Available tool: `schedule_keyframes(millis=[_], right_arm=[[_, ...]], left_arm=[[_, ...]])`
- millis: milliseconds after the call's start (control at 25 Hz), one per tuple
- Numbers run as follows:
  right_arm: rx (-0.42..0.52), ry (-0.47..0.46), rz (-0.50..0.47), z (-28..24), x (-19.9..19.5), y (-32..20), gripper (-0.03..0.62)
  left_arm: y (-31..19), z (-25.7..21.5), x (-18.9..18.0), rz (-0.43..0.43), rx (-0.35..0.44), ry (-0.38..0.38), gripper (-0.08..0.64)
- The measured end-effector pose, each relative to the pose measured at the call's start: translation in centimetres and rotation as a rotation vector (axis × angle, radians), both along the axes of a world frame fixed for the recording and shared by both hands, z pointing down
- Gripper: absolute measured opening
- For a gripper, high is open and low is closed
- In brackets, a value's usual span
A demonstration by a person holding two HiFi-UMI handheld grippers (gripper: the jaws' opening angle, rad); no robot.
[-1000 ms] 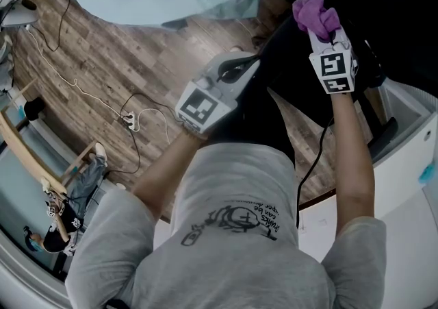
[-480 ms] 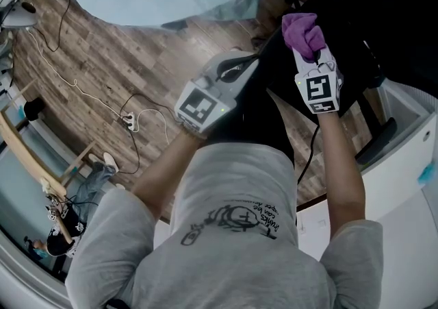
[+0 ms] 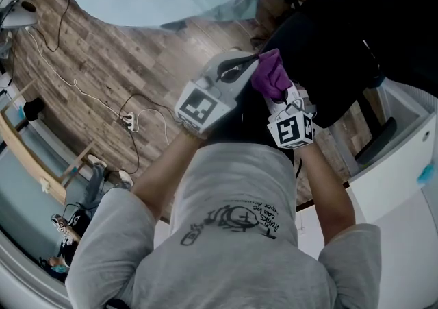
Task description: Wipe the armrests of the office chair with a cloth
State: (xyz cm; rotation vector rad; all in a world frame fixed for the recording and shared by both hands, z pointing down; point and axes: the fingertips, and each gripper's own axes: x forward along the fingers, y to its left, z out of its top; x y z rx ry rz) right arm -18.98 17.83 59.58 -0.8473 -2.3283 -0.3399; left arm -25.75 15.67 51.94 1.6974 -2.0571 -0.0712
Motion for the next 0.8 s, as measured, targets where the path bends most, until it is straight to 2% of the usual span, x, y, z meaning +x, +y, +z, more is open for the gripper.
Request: schedule_keyframes(millis=[240,440,600,800], right_arm=[[-0.014,-0.006,-0.087,0.0,1.1,1.0,0.031],[0.026,-0.017,-0.131,0.3,0.2,-0.2,0.031],[0.062,-0.028,-0.091,0.4,-1.6,-3.0,0.031],[0.127,-0.034,-0.024,1.0,-4.6,-8.9,0.031]], left_arm=[[-0.1,0.1,0.2,0.007,-0.002,-0.006,0.000],[0.0,0.2,0.5,0.008,-0.004,0.001,0.000],[0.0,0.1,0.6,0.010,-0.003,-0.004,0.000],[0.2,0.2,0.8,-0.003,-0.001,0.012,0.000]])
